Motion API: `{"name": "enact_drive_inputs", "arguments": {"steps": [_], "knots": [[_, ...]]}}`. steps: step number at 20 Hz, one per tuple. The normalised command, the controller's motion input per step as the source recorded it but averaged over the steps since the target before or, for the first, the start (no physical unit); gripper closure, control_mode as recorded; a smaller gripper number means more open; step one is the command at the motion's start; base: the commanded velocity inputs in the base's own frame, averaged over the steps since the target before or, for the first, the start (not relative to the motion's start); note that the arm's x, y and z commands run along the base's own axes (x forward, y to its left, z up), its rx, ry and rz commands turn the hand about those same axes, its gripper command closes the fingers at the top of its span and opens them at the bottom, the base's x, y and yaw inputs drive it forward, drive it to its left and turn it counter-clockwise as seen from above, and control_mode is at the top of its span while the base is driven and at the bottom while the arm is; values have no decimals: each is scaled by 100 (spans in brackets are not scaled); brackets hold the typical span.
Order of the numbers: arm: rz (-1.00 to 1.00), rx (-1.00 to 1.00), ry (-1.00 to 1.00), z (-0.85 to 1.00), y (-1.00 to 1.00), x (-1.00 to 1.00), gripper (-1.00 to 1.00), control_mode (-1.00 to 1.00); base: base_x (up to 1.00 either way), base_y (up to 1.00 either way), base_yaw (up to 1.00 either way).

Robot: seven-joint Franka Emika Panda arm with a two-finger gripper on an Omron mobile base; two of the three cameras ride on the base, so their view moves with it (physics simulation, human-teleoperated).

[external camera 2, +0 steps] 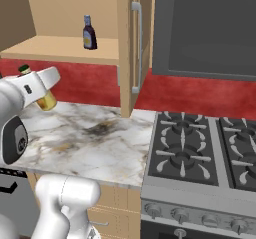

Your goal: Move the condiment bottle and mustard from the cabinet to the dining counter.

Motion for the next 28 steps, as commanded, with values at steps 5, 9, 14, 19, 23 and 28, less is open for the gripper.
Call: {"name": "enact_drive_inputs", "arguments": {"steps": [5, 9, 14, 19, 23, 28], "knots": [[-7, 0, 0, -35, 0, 1, 100, -100, 0, 0, 0], [-1, 0, 0, -6, 0, 0, 100, -100, 0, 0, 0], [0, 0, 0, 0, 0, 0, 100, -100, 0, 0, 0], [0, 0, 0, 0, 0, 0, 100, 100, -4, 2, 0], [0, 0, 0, 0, 0, 0, 100, 100, -74, 12, 26], [0, 0, 0, 0, 0, 0, 100, 100, -91, 14, 63]]}}
